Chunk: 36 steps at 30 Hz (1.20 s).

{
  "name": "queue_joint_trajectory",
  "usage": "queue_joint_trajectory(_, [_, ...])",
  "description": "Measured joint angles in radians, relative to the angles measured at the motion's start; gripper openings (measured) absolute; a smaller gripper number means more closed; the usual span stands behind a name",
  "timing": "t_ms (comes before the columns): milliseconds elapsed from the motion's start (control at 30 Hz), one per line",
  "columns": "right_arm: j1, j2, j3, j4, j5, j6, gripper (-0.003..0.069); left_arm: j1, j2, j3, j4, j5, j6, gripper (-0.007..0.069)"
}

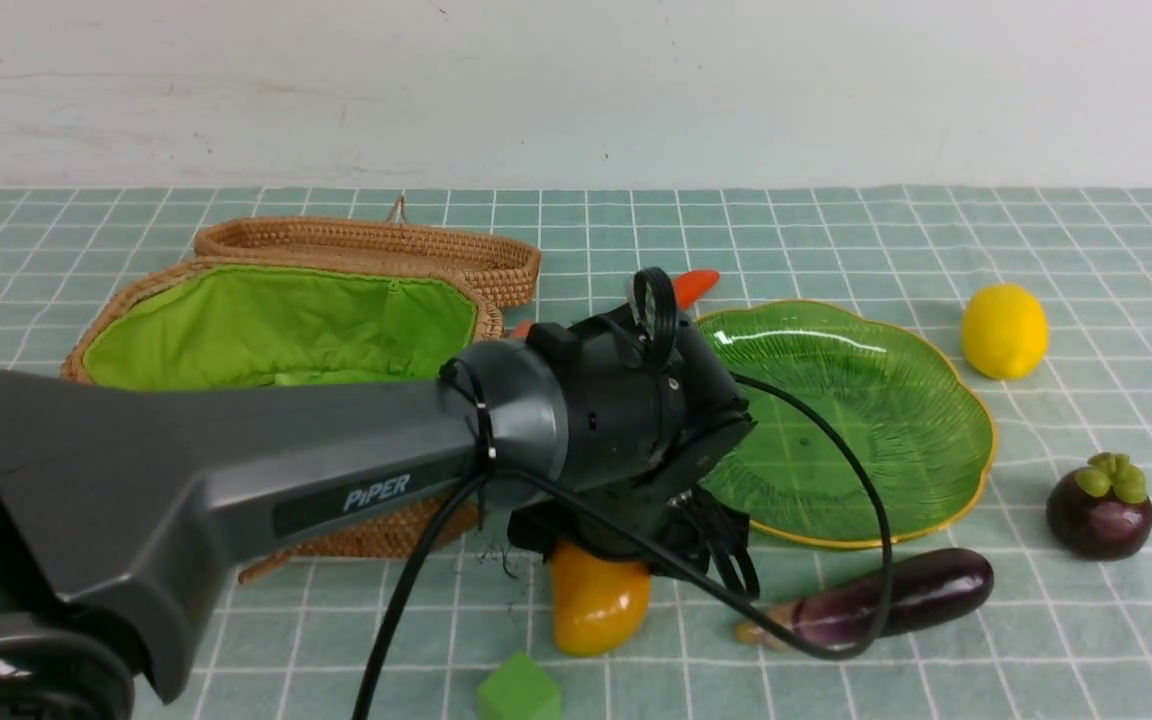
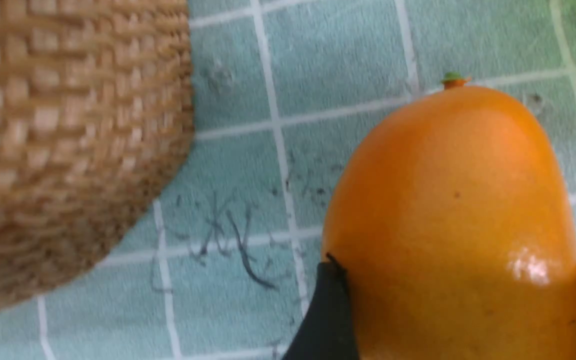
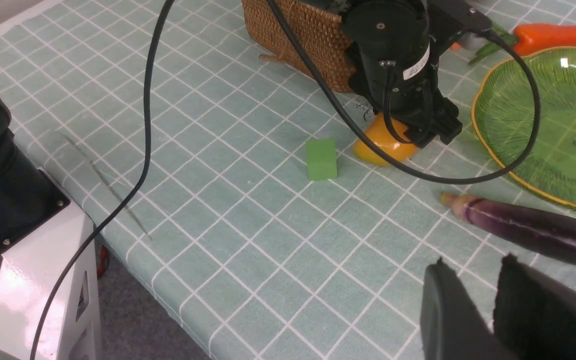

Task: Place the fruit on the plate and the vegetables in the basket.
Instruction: Grab the mango with your left arm and place it on the right plate

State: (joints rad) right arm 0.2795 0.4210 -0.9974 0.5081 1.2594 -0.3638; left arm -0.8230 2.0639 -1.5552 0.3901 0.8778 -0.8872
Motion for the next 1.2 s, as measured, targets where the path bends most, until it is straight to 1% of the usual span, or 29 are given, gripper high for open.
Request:
queue_joint_trajectory(33, [0.000,0.000,0.000,0.000,0.000,-0.001,0.0161,0.000,-0.001,0.001,-0.011,0.005,0.000,0.0622])
queue_joint_trajectory(100, [0.000,0.000,0.000,0.000,0.000,-0.003,0.0161,0.000,-0.001,0.001,-0.018,0.009,0.000,0.0628])
queue_joint_trajectory(267, [0.000,0.000,0.000,0.000,-0.002,-0.010,0.0161,0.000,-0.001,0.001,-0.022,0.013,0.000,0.0626])
queue_joint_trajectory(367, [0.000,0.000,0.001,0.000,-0.003,-0.023,0.0161,0.000,0.002,0.001,-0.021,0.006,0.000,0.0613])
queue_joint_trajectory(467, [0.000,0.000,0.001,0.000,-0.012,-0.026,0.0161,-0.001,0.015,0.000,-0.015,0.005,0.000,0.0575])
queue_joint_trajectory(533, [0.000,0.000,0.001,0.000,-0.012,-0.026,0.0161,-0.001,0.016,0.000,-0.015,0.005,0.000,0.0567])
queue_joint_trajectory(800, [0.000,0.000,0.001,0.000,-0.016,-0.026,0.0161,-0.001,0.012,-0.002,-0.030,0.012,0.017,0.0567])
queue_joint_trajectory(933, [0.000,0.000,0.001,-0.015,-0.043,-0.014,0.0161,-0.001,-0.022,-0.004,-0.062,0.049,0.053,0.0567])
queue_joint_trajectory(1067, [0.000,0.000,0.001,-0.086,-0.088,0.052,0.0161,-0.001,-0.083,-0.052,-0.074,0.066,0.094,0.0567])
queue_joint_trajectory(1133, [0.000,0.000,0.001,-0.169,-0.128,0.124,0.0161,-0.001,-0.119,-0.124,-0.079,0.044,0.177,0.0567])
queue_joint_trajectory(1200, [0.000,0.000,0.001,-0.207,-0.142,0.164,0.0161,-0.001,-0.126,-0.173,-0.101,-0.001,0.253,0.0567])
